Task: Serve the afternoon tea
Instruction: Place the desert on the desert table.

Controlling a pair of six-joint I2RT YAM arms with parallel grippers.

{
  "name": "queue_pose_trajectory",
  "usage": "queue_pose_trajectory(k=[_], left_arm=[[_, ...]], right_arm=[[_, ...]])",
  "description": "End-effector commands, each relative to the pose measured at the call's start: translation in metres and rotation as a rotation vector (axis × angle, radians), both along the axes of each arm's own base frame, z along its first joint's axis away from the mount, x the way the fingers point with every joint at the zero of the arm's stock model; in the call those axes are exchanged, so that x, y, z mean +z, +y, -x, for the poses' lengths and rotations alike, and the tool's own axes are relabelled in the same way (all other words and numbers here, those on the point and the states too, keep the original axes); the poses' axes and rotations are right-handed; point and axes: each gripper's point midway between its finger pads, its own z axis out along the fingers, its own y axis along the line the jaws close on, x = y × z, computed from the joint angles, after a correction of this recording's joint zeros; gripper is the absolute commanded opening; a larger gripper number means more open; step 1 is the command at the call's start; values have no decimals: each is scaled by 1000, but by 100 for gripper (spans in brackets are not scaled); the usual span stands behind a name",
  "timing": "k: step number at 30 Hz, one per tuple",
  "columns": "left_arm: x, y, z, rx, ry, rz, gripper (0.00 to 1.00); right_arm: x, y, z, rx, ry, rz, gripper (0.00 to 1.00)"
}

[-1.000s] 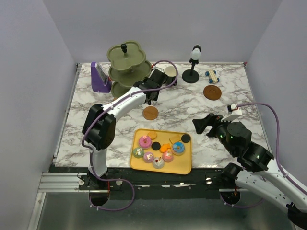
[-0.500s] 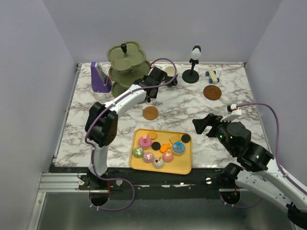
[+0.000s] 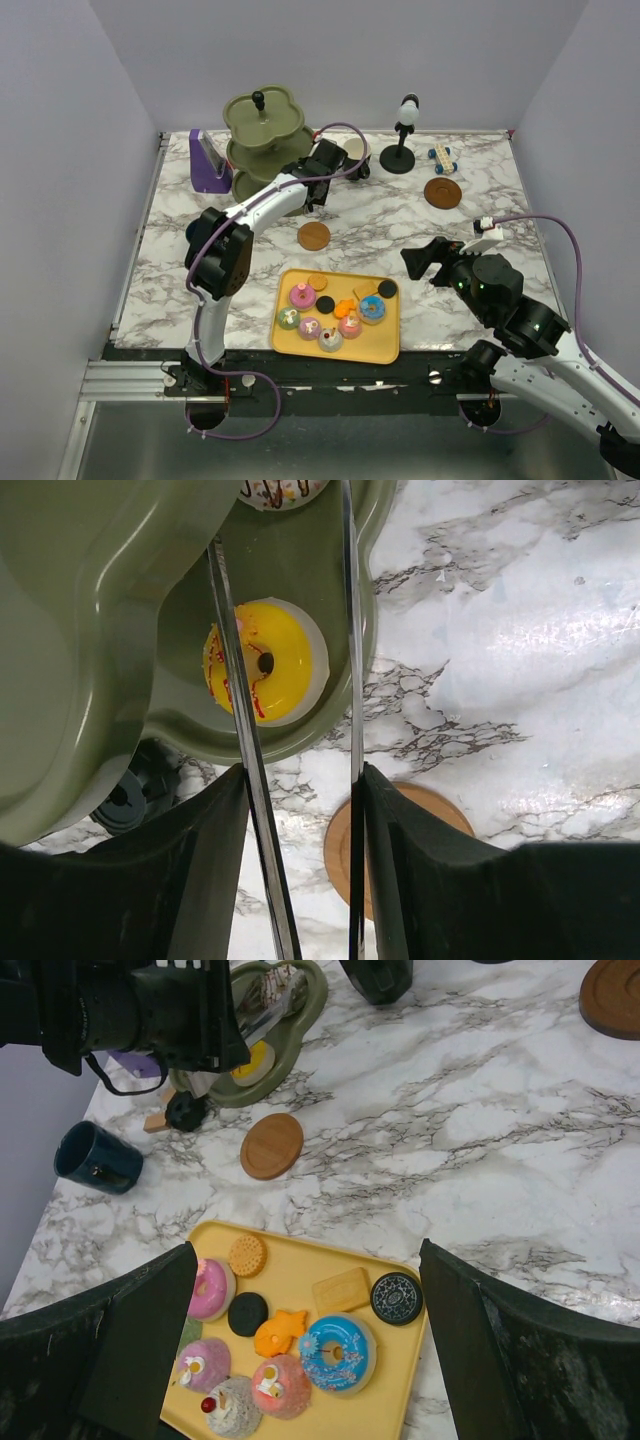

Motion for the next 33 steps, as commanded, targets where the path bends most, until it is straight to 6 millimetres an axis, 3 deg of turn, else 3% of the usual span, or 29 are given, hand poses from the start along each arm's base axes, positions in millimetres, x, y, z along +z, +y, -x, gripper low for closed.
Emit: queue_pose_trajectory(k=[1,6,18,27,33], left_arm=[[5,0,-9,8,-13,-1,56],[7,-1,-6,11,-10,15,62],[37,-3,10,1,-45,77,67],[60,-5,38,-24,-73,124,67],[60,-9,69,-59,-57,143,67]], right_arm=[[-3,4,1,23,1,7,100],[-4,4,1,24,0,7,100],[-5,2,1,14,1,9,100],[-3,1,1,8,-6,1,100],[0,-1,1,4,-15,-4,100]])
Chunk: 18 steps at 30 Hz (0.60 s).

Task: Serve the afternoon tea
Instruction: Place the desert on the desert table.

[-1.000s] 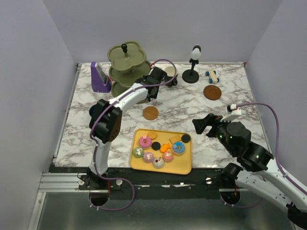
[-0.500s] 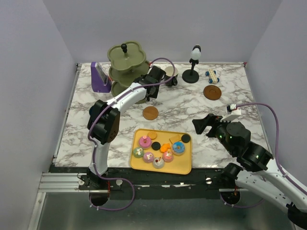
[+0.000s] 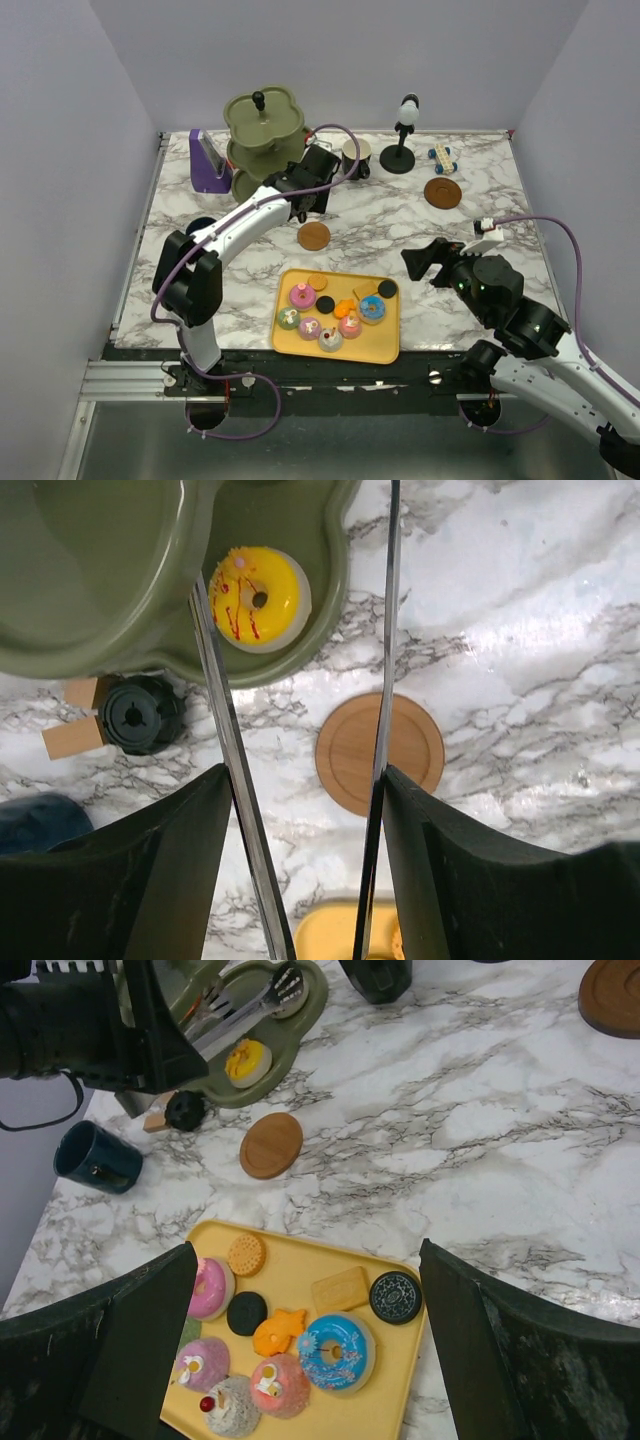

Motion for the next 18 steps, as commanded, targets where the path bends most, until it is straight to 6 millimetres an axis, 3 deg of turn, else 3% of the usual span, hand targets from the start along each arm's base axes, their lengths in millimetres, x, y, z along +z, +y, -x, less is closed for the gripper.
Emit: queue_pose_trajectory(k=[1,13,18], left_arm=[[14,-10,25,-40,-16,45,67],[40,-18,111,-136,-49,67,67],[49,-8,158,-159,-80,93,67]], right_arm=[[1,0,1,3,-15,-3,100],[3,-2,1,0,-19,-4,100],[2,-2,1,-1,-18,-1,100]])
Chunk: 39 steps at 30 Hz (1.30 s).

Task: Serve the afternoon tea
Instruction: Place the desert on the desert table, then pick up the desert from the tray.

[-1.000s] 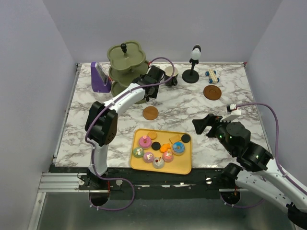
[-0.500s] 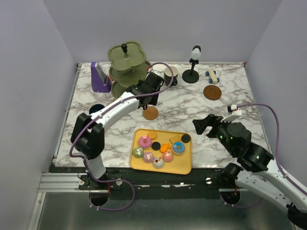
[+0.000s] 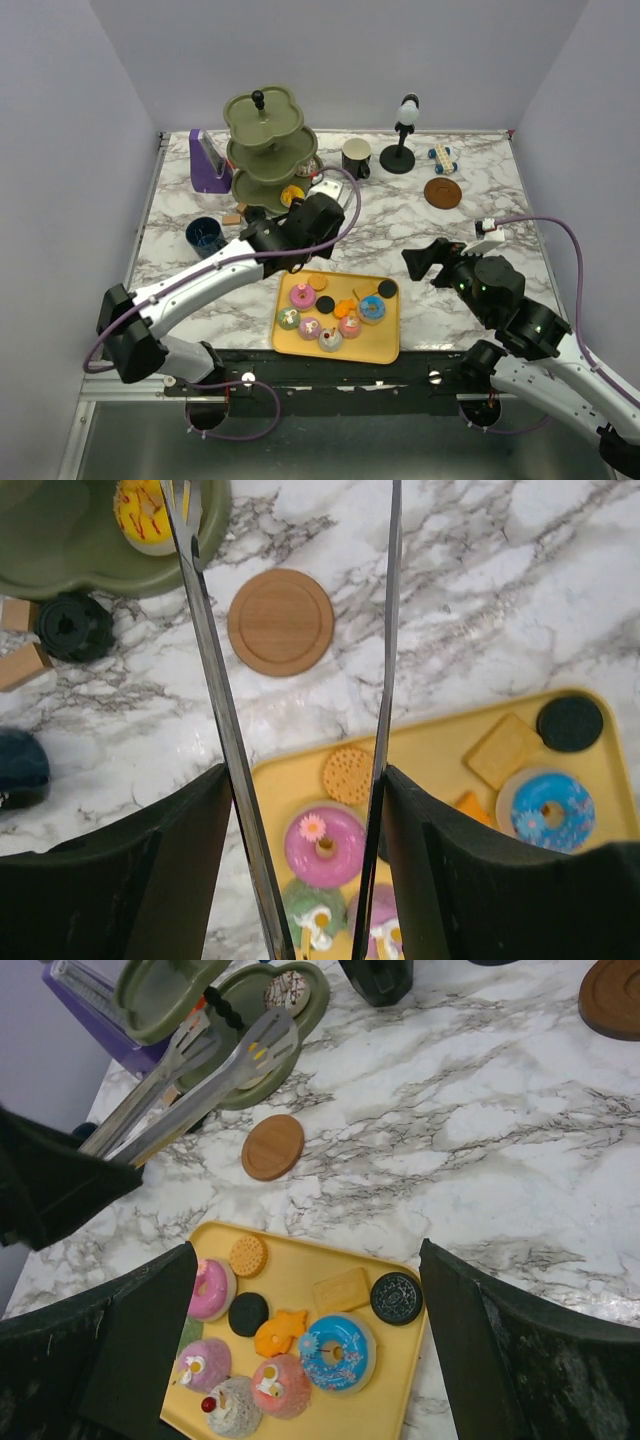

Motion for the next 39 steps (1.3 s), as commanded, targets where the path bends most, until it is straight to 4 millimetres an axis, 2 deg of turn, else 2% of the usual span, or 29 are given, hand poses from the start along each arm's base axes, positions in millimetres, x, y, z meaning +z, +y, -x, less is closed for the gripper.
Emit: queue_pose_trajectory(k=[1,10,14,17,22,27,32,39], left_arm=[[9,22,45,19,-34,25,67],[20,55,134,-160,-31,239,67],[11,76,159,-170,41,195,65],[-1,83,173,-172,102,123,65],[-23,93,182,-116,170,-29,65],[-34,92,185,-67,209,-64,66],[-39,91,187,-57,222,-83,66],[-33,78,191,-98,229,-59,66]], right_arm=[[1,-1,0,-1,-11,4,100],[-5,3,-3,7,1,20,100],[-7,5,-4,7,8,31,100],[-8,5,-5,2,10,34,100],[-9,4,-6,-5,12,39,100],[-10,2,-6,-14,15,43,100],[-12,3,-6,-10,20,44,100],[-13,4,-6,-8,22,43,100]])
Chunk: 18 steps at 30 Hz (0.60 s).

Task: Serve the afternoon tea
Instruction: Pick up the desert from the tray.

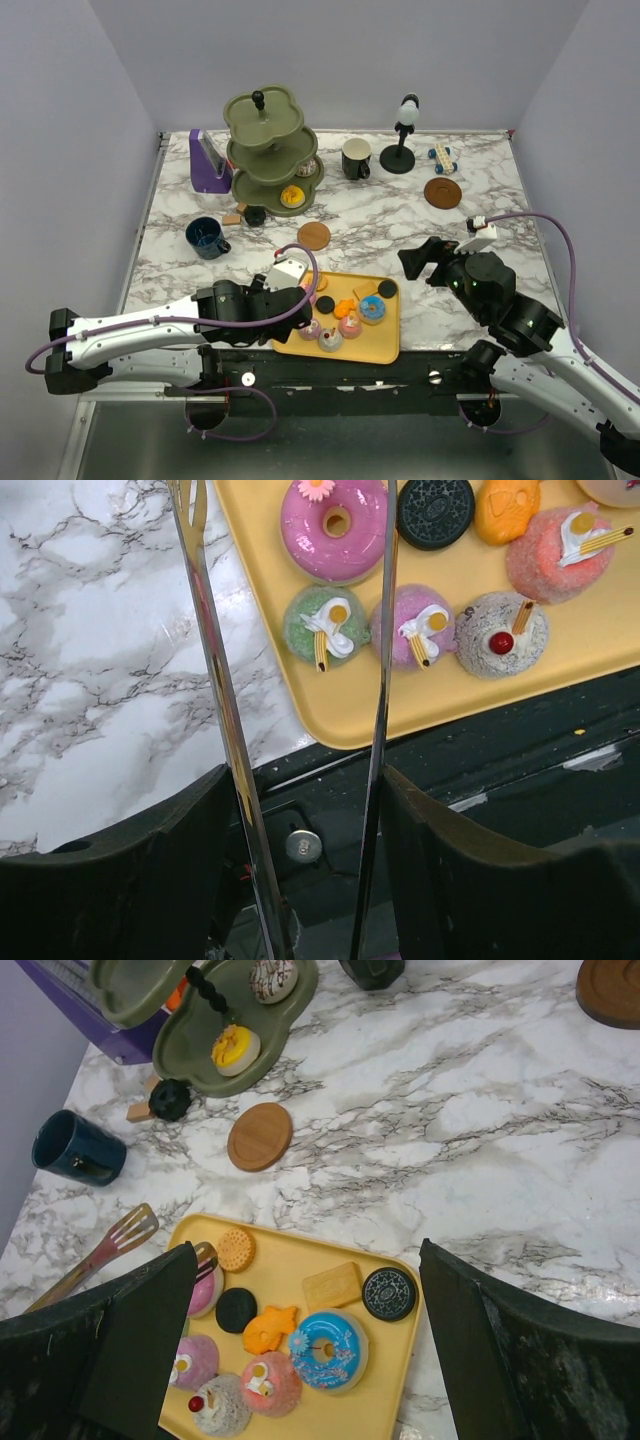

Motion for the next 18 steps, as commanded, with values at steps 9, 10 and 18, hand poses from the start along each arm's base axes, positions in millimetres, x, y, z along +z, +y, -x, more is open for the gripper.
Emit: queue_pose_trajectory(k=[9,10,18], left_arm=[[0,-15,6,-34,21,3,65],[-1,-15,7,-33,26,-3,65],[-4,-17,12,-48,47,-2,61]], right_arm=[[-1,-2,-1,-10,-10,5,100],[-1,-2,-1,-10,-11,3,100],[-1,-1,-1,-8,-8,4,100]])
